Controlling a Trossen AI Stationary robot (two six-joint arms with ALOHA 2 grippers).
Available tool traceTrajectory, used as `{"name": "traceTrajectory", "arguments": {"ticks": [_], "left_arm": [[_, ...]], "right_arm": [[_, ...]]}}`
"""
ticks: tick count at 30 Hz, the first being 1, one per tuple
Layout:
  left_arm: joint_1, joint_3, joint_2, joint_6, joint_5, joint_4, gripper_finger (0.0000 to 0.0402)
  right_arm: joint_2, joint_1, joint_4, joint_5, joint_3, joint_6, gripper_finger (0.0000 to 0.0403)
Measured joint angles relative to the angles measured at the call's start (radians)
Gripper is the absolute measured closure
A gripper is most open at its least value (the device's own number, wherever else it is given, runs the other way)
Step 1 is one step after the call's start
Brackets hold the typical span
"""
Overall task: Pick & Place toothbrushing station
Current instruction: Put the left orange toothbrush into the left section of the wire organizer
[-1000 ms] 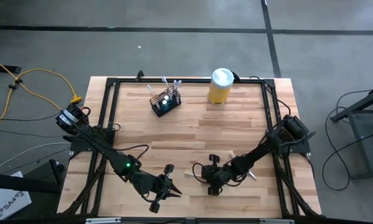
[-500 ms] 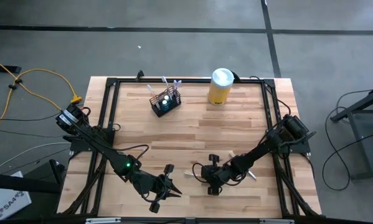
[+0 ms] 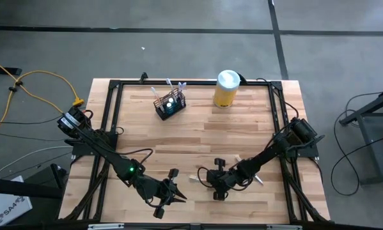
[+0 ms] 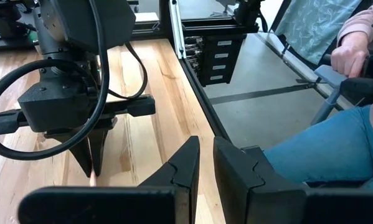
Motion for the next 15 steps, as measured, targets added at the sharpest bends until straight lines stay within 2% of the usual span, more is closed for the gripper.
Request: {"name": "traceTrajectory", "arguments": {"ticks": [15], "left_arm": [[0.0,0.0,0.0,0.0,-0.003,0.0,0.0358]], "right_arm": [[-0.005,0.003,0.042,0.018,-0.001,0.0,0.0395]]}}
